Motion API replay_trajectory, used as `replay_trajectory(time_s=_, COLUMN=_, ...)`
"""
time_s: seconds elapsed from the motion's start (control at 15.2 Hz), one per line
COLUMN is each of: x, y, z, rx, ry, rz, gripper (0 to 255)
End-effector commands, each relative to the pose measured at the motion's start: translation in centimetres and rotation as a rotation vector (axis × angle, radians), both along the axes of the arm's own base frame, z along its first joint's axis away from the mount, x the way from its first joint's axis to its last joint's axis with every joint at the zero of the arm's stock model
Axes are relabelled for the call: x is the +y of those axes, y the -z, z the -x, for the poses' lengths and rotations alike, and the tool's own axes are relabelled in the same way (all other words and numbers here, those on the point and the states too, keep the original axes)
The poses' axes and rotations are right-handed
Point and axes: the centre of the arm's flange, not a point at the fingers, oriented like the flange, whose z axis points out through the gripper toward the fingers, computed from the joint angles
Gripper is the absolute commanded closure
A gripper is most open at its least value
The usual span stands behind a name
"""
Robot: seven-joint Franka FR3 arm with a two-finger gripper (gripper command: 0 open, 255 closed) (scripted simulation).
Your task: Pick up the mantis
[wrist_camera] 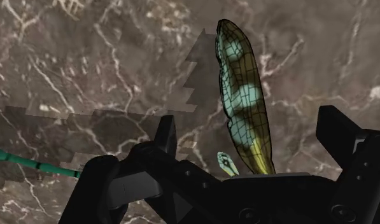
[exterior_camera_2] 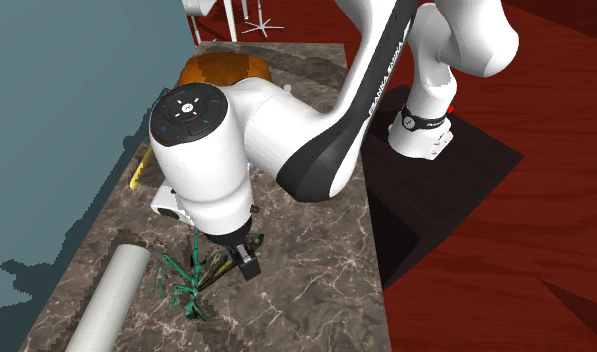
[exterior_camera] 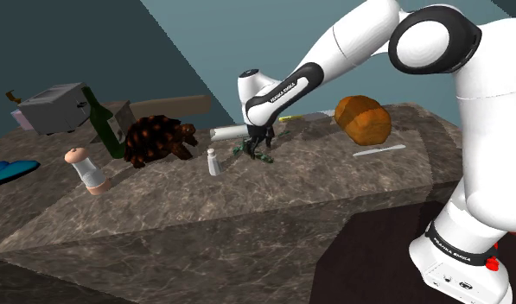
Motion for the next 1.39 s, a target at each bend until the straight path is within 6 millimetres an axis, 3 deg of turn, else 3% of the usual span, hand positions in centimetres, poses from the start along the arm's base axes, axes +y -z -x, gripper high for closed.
replay_trajectory(time_s=0.0, x=0.0, y=1.1, z=0.1, rx=0.000, ry=0.000, rz=0.000, gripper=0)
replay_trajectory(time_s=0.2, x=0.0, y=1.9, z=0.1, rx=0.000, ry=0.000, rz=0.000, gripper=0)
replay_trajectory(time_s=0.26, x=0.0, y=1.9, z=0.1, rx=0.000, ry=0.000, rz=0.000, gripper=255)
replay_trajectory(time_s=0.86, x=0.0, y=1.9, z=0.1, rx=0.000, ry=0.000, rz=0.000, gripper=255)
replay_trajectory(time_s=1.32, x=0.0, y=-1.8, z=0.1, rx=0.000, ry=0.000, rz=0.000, gripper=255)
